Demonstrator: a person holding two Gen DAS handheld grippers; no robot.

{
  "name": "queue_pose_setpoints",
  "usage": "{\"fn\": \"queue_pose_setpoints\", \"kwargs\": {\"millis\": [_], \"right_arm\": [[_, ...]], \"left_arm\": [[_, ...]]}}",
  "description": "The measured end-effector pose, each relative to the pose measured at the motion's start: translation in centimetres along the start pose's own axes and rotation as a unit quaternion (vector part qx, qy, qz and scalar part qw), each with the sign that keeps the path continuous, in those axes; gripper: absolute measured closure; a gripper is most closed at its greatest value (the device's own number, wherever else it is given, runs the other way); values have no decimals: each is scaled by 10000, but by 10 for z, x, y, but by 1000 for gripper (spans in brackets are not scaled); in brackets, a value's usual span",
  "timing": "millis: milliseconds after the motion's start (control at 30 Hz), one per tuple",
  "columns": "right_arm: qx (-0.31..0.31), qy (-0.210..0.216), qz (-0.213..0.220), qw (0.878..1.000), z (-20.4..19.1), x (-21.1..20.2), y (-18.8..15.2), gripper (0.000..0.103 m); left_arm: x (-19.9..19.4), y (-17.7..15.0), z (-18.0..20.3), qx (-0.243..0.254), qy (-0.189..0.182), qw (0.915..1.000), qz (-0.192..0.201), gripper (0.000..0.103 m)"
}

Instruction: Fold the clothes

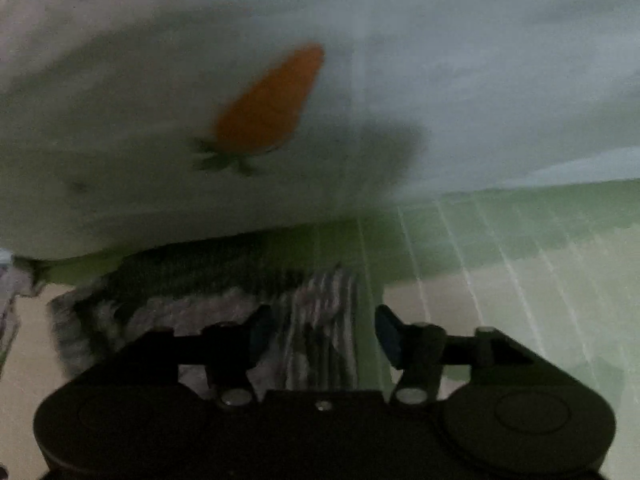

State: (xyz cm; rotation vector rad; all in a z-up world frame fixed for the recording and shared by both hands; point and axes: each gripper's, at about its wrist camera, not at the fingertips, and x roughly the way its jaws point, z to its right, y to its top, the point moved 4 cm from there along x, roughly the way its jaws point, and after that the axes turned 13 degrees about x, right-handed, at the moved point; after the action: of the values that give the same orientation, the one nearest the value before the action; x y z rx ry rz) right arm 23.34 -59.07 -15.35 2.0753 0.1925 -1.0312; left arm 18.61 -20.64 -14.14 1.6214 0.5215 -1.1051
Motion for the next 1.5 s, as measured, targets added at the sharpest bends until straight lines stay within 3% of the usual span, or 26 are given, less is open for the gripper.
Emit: {"fn": "queue_pose_setpoints", "kwargs": {"millis": [267,433,500,533,600,667,700,833,1067,1200,1300,1500], "right_arm": [[387,424,-222,9981,8,-137,-123,38],[208,459,-314,9982,7,-184,-187,37],[195,506,-358,9979,7,-196,-202,44],[209,526,-381,9977,7,-200,-206,48],[249,604,-402,9971,8,-205,-214,77],[304,704,-401,9962,11,-210,-220,95],[349,763,-379,9958,11,-213,-219,97],[709,1158,-302,9903,10,-228,-213,99],[1536,2157,-259,9640,9,-268,-197,99],[2255,2681,-310,9361,23,-290,-196,99],[2616,2690,-273,9265,44,-305,-200,99],[3029,1690,-476,9367,104,-302,-239,99]], "left_arm": [[-43,-47,14,-22,-202,9997,114,15],[-63,-84,29,53,-341,9994,55,15],[-73,-93,35,138,-399,9991,65,15],[-79,-97,39,197,-424,9989,83,15],[-89,-104,44,282,-441,9985,134,15],[-99,-112,50,349,-453,9982,173,15],[-103,-116,52,372,-462,9981,177,15],[-118,-135,61,488,-440,9976,195,15],[-138,-162,76,444,-394,9980,202,15],[-148,-173,86,426,-367,9981,237,15],[-153,-180,93,400,-362,9983,240,15],[-152,-197,102,323,-336,9989,95,15]]}}
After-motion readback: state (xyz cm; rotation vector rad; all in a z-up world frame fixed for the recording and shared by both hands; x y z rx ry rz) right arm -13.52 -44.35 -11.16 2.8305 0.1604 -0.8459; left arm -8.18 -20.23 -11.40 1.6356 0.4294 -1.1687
